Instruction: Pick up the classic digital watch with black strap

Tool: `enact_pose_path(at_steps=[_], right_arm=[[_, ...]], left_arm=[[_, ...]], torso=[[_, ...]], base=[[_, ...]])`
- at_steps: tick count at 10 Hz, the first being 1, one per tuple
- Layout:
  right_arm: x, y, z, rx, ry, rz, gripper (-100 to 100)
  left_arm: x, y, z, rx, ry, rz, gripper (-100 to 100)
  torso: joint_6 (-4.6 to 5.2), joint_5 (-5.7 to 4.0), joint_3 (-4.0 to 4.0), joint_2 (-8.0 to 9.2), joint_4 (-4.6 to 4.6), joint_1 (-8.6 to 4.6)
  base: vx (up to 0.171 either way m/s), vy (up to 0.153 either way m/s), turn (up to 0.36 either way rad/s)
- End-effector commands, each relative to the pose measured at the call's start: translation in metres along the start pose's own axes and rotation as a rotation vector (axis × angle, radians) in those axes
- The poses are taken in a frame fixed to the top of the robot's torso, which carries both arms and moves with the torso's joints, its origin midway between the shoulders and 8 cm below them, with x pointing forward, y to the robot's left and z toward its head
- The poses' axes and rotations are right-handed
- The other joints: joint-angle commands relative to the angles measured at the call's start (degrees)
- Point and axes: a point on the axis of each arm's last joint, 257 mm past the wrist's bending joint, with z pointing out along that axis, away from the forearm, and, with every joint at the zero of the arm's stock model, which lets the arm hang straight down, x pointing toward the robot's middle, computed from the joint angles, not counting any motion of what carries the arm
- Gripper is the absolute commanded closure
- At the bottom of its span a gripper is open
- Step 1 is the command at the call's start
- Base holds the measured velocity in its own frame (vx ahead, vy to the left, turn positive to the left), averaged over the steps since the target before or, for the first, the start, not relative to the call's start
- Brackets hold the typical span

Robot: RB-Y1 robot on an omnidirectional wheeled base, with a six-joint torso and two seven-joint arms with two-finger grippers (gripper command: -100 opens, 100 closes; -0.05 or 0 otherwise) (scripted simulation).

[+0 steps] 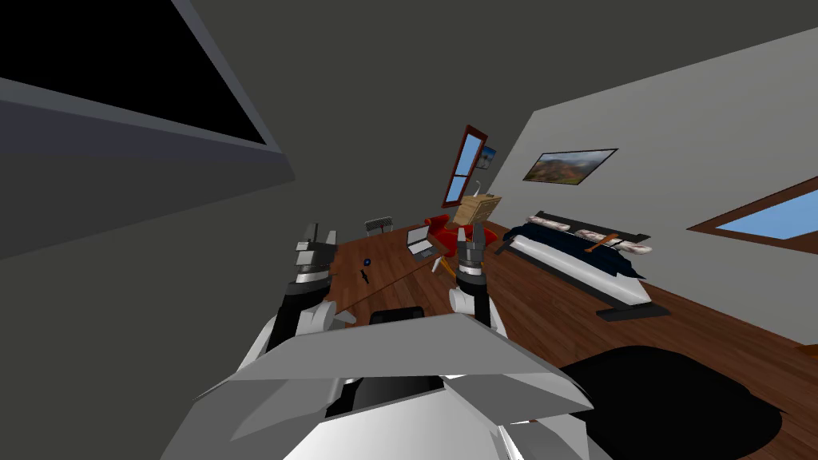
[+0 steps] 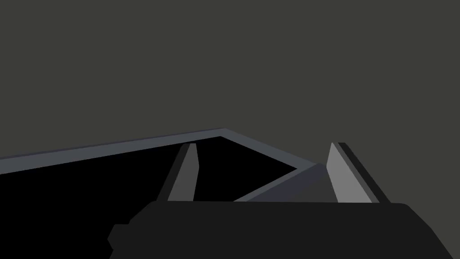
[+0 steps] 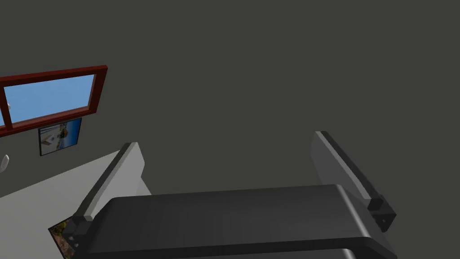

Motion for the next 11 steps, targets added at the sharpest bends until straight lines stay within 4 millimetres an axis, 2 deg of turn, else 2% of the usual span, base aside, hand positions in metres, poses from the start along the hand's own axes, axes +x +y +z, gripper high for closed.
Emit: enact_pose_path(at_steps=[1, 5, 7, 11], right_arm=[[0.000, 0.000, 0.000, 0.000, 0.000, 0.000, 0], [0.000, 0.000, 0.000, 0.000, 0.000, 0.000, 0], [0.000, 0.000, 0.000, 0.000, 0.000, 0.000, 0], [0.000, 0.000, 0.000, 0.000, 0.000, 0.000, 0]], left_arm=[[-0.002, 0.015, -0.005, -0.030, 0.010, 0.036, -100], [-0.011, 0.055, -0.019, -0.106, 0.022, 0.125, -100], [-0.018, 0.085, -0.030, -0.163, 0.029, 0.187, -100], [-0.031, 0.132, -0.051, -0.252, 0.043, 0.294, -100]], torso=[[0.00, 0.00, 0.00, 0.00, 0.00, 0.00], [0.00, -0.03, 0.08, 0.14, 0.03, -0.15], [0.00, -0.03, 0.09, 0.15, 0.03, -0.16], [0.00, -0.03, 0.07, 0.12, 0.03, -0.11]], base=[[-0.018, -0.028, -0.046], [-0.039, -0.041, -0.037], [-0.040, -0.046, -0.043], [-0.032, -0.037, -0.037]])
